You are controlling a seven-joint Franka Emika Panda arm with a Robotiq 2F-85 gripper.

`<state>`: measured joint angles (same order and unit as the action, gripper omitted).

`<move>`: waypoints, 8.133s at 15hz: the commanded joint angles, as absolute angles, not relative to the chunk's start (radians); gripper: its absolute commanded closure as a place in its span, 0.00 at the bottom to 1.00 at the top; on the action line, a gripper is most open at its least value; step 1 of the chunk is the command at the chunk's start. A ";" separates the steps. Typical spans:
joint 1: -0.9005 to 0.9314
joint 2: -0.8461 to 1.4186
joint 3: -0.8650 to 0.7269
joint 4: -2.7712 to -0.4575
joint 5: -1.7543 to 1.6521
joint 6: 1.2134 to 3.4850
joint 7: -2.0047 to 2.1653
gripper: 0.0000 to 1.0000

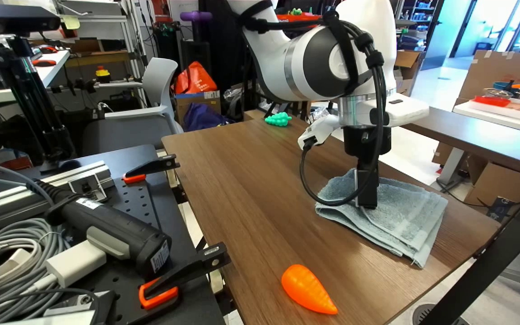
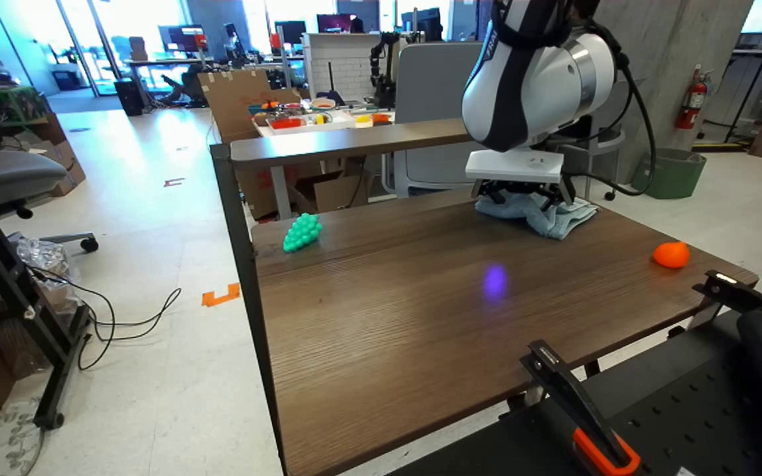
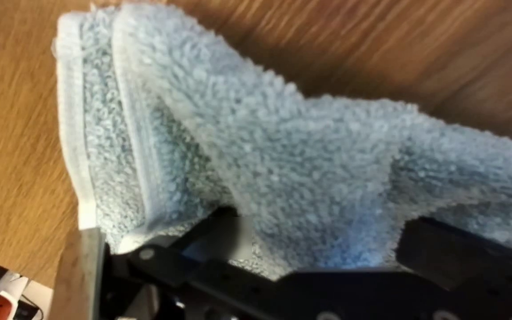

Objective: Use the towel to wipe the table

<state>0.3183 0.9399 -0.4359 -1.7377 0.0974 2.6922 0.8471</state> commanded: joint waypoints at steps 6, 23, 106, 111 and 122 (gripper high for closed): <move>0.300 0.956 -0.411 -1.762 0.012 2.731 0.886 0.00; 0.046 0.734 -0.132 -2.237 0.089 3.125 0.324 0.00; 0.057 0.649 -0.015 -2.345 0.100 3.117 0.126 0.00; 0.012 0.651 0.030 -2.208 0.163 3.040 0.189 0.00; -0.158 0.273 0.105 -2.357 0.265 2.893 0.066 0.00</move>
